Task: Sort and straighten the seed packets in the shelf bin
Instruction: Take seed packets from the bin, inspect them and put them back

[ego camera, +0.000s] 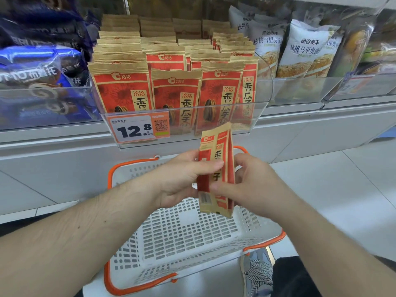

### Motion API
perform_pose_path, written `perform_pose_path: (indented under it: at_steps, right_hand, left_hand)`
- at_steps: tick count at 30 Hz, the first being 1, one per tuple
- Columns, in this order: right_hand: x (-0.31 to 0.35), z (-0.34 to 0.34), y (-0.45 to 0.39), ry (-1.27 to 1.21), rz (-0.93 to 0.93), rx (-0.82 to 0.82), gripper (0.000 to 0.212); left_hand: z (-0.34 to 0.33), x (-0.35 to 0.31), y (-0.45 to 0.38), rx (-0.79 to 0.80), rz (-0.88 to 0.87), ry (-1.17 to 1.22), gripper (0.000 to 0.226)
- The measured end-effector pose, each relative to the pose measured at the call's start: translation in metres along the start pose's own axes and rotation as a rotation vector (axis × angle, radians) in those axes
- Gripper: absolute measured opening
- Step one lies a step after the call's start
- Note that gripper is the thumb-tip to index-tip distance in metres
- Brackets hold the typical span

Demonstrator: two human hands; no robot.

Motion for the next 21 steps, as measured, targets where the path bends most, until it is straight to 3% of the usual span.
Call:
perform_pose_path:
  at_steps: [3, 5, 7, 10, 16, 19, 21]
  right_hand:
    - [0.011, -0.008, 0.002, 0.037, 0.079, 0.042, 0.033]
    - [0.017, -0.001, 0.002, -0.040, 0.101, 0.039, 0.037]
    - [0.020, 0.009, 0.001, -0.164, 0.122, -0.025, 0.041]
    - [0.022, 0.017, 0.000, -0.180, 0.160, -0.128, 0.027]
    - [0.020, 0.009, -0.002, -0.340, 0.155, -0.091, 0.032]
    - [0.018, 0.005, -0.005, -0.519, 0.124, -0.033, 0.030]
    - [0.019, 0.005, -0.005, -0.550, 0.126, -0.007, 0.030]
  left_hand:
    - [0.002, 0.001, -0.002, -0.023, 0.005, -0.053, 0.049]
    - [0.001, 0.001, -0.002, -0.011, -0.003, -0.092, 0.047]
    - [0.001, 0.004, -0.003, 0.005, 0.003, -0.131, 0.051]
    - [-0.005, 0.008, -0.002, 0.061, 0.022, -0.170, 0.059]
    - [-0.005, 0.005, -0.006, 0.011, -0.053, -0.112, 0.040]
    - [-0.015, 0.002, -0.003, 0.183, -0.041, 0.012, 0.015]
    - [-0.024, 0.003, -0.001, 0.281, -0.009, 0.082, 0.020]
Point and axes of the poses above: each hand's wrist, its own y-axis away from the middle knuckle, its own z-axis out of the back of the hand, x = y × z, the point moved 8 cm from there along -y, towards the middle knuckle, and after that the axes turned 2 degrees about x, right-handed, at the moved point
